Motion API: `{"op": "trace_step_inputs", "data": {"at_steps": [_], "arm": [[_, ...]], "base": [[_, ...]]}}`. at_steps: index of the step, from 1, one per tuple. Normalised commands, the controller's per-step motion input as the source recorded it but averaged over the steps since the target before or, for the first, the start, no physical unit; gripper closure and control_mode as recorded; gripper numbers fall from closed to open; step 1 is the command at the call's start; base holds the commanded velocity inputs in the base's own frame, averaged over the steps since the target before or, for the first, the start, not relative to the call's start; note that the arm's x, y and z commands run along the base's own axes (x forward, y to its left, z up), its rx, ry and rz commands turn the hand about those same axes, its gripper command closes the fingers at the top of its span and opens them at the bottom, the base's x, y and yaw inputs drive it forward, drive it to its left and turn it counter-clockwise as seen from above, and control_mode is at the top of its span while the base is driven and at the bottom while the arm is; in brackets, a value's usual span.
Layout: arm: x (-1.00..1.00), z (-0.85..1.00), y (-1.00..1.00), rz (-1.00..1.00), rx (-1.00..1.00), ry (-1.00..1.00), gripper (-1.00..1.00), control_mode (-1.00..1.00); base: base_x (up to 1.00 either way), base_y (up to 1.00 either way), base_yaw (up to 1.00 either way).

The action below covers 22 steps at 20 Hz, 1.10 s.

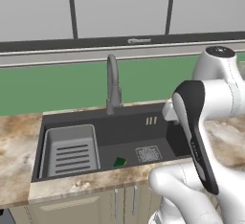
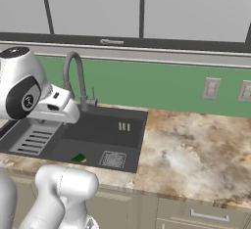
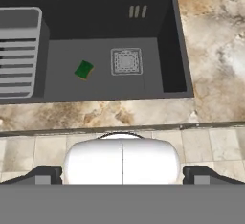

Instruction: Pick up the sponge and sponge from the sink, and place them back in the cabinet, and close the cabinet doors.

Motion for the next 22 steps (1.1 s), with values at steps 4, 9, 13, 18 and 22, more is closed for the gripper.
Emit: {"op": "trace_step_inputs", "data": {"at_steps": [4, 9, 13, 18, 22], "arm": [[0.15, -0.02, 0.01, 0.00, 0.00, 0.00, -1.00, -1.00], [0.13, -0.08, 0.00, 0.00, 0.00, 0.00, -1.00, -1.00], [0.19, -0.11, 0.00, 0.00, 0.00, 0.00, -1.00, -1.00], [0.17, -0.08, 0.00, 0.00, 0.00, 0.00, -1.00, -1.00], [0.11, -0.03, 0.00, 0.00, 0.00, 0.00, -1.00, -1.00]], "base": [[0.00, 0.00, 0.00], [0.00, 0.00, 0.00], [0.00, 0.00, 0.00], [0.00, 0.00, 0.00], [0.00, 0.00, 0.00]]}}
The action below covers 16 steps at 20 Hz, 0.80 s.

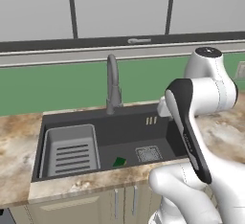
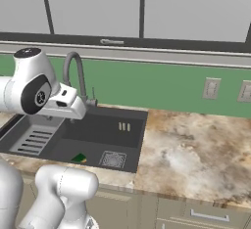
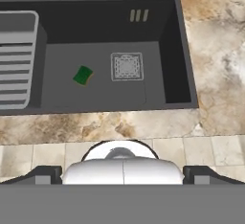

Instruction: Pick up the sponge and sponge from the sink, and place them back in the cabinet, and close the cabinet doors.

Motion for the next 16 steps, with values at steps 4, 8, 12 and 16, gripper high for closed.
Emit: {"op": "trace_step_inputs", "data": {"at_steps": [4, 8, 12, 16], "arm": [[0.11, -0.05, 0.00, 0.00, 0.00, 0.00, -1.00, -1.00], [0.17, -0.09, 0.00, 0.00, 0.00, 0.00, -1.00, -1.00], [0.18, -0.15, 0.03, 0.00, 0.00, 0.00, -1.00, -1.00], [0.23, -0.23, 0.06, 0.00, 0.00, 0.00, -1.00, -1.00]], "base": [[0.00, 0.00, 0.00], [0.00, 0.00, 0.00], [0.00, 0.00, 0.00], [0.00, 0.00, 0.00]]}}
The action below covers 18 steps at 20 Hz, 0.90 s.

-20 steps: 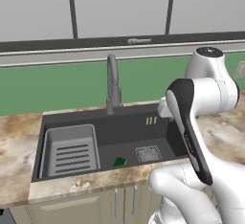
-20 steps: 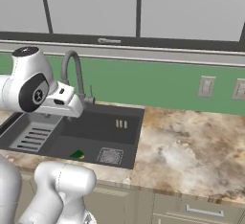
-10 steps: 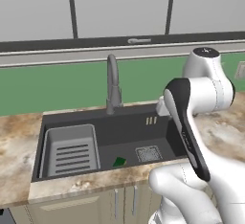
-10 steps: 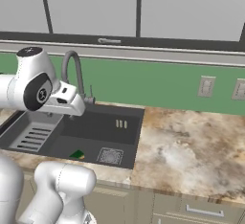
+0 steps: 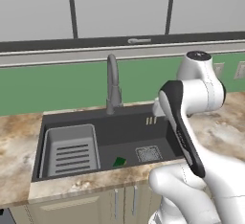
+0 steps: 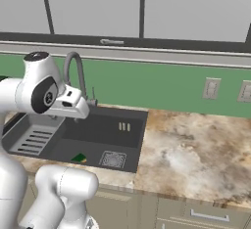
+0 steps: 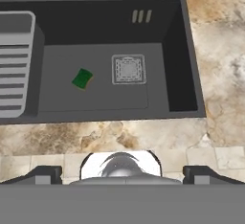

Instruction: Pick up the sponge and sponge from the sink, and place them back in the cabinet, and close the cabinet doors.

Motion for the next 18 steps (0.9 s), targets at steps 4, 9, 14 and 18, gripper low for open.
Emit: {"op": "trace_step_inputs", "data": {"at_steps": [4, 9, 14, 18], "arm": [[0.18, -0.20, 0.04, 0.00, 0.00, -0.01, -1.00, -1.00], [0.18, -0.15, 0.04, 0.00, 0.00, -0.01, -1.00, -1.00], [0.18, -0.04, 0.08, 0.00, 0.02, 0.00, -1.00, -1.00], [0.20, -0.06, 0.13, 0.00, 0.00, 0.00, -1.00, -1.00]], "base": [[0.00, 0.00, 0.00], [0.00, 0.00, 0.00], [0.00, 0.00, 0.00], [0.00, 0.00, 0.00]]}}
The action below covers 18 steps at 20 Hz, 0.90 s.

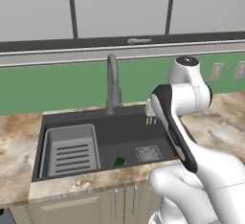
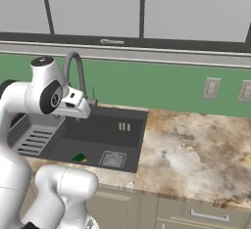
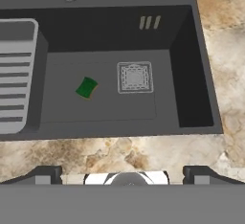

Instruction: Pick up the sponge and sponge from the sink, and place them back in the cabinet, and close the cabinet doors.

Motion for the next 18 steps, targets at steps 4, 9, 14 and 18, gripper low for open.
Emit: {"op": "trace_step_inputs", "data": {"at_steps": [4, 9, 14, 18], "arm": [[0.16, -0.09, 0.13, 0.00, 0.00, 0.00, -1.00, -1.00], [0.09, -0.08, 0.09, 0.00, 0.00, 0.00, -1.00, -1.00], [0.08, -0.08, 0.10, 0.00, 0.02, 0.00, -1.00, -1.00], [0.06, -0.06, 0.10, 0.00, 0.04, 0.00, -1.00, -1.00]], "base": [[0.00, 0.00, 0.00], [0.00, 0.00, 0.00], [0.00, 0.00, 0.00], [0.00, 0.00, 0.00]]}}
